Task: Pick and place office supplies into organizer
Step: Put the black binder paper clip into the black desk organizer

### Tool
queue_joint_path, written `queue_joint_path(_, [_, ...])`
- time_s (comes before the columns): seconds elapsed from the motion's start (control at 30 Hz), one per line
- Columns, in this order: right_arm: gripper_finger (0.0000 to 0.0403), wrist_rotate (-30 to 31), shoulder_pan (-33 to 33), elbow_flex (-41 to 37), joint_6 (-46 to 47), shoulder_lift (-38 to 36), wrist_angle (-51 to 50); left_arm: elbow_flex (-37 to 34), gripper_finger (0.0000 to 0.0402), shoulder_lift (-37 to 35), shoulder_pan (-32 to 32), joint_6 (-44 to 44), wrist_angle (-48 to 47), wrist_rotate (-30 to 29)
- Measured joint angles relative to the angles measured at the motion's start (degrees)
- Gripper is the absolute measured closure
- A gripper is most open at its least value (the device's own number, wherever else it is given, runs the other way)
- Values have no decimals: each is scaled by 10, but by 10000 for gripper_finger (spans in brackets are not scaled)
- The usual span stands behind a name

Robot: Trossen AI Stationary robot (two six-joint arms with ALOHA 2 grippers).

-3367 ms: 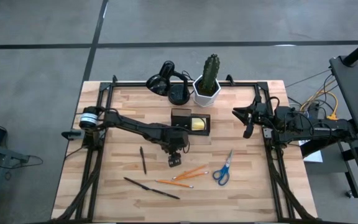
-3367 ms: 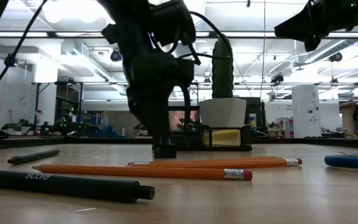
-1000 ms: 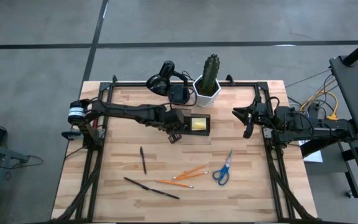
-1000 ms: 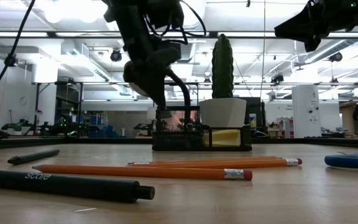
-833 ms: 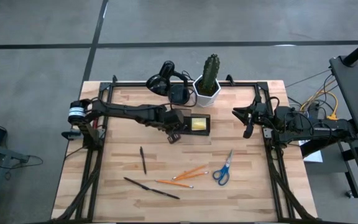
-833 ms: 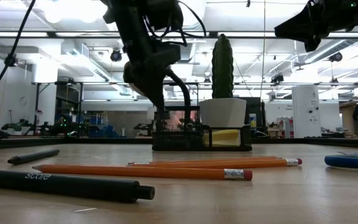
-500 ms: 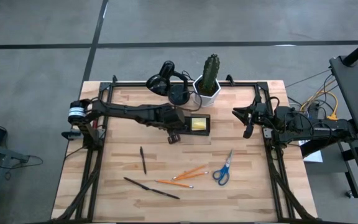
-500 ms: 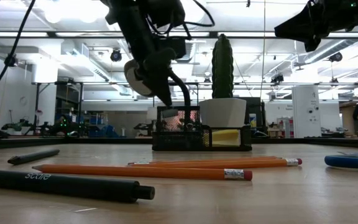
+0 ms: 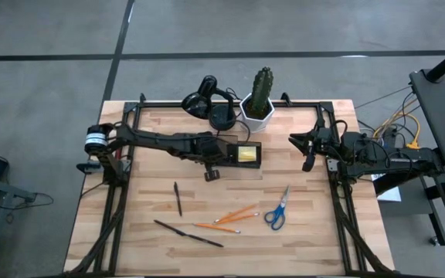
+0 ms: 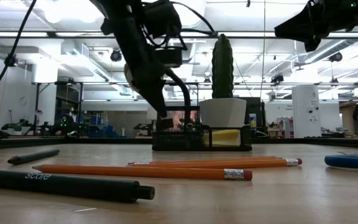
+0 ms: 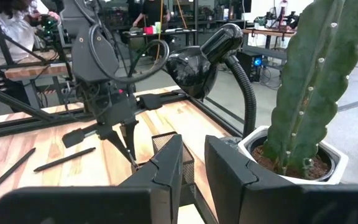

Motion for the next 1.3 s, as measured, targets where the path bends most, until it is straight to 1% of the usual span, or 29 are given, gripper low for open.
queue_joint_path(0.2, [346, 0, 0, 0, -1, 0, 0, -13, 401, 0, 0, 3, 17, -5])
queue_joint_path(0.37, [346, 0, 0, 0, -4, 0, 0, -28, 401, 0, 1, 14, 51, -4])
queue_joint_path(0.47, [346, 0, 0, 0, -4, 0, 0, -29, 401, 0, 1, 19, 50, -4])
queue_joint_path(0.67, [346, 0, 0, 0, -4, 0, 0, -30, 401, 0, 1, 70, 50, -3])
queue_joint_path(0.83, [346, 0, 0, 0, -4, 0, 0, -31, 401, 0, 1, 92, 51, 32])
queue_joint_path(1.3, [346, 0, 0, 0, 0, 0, 0, -35, 401, 21, 4, 89, 55, 36])
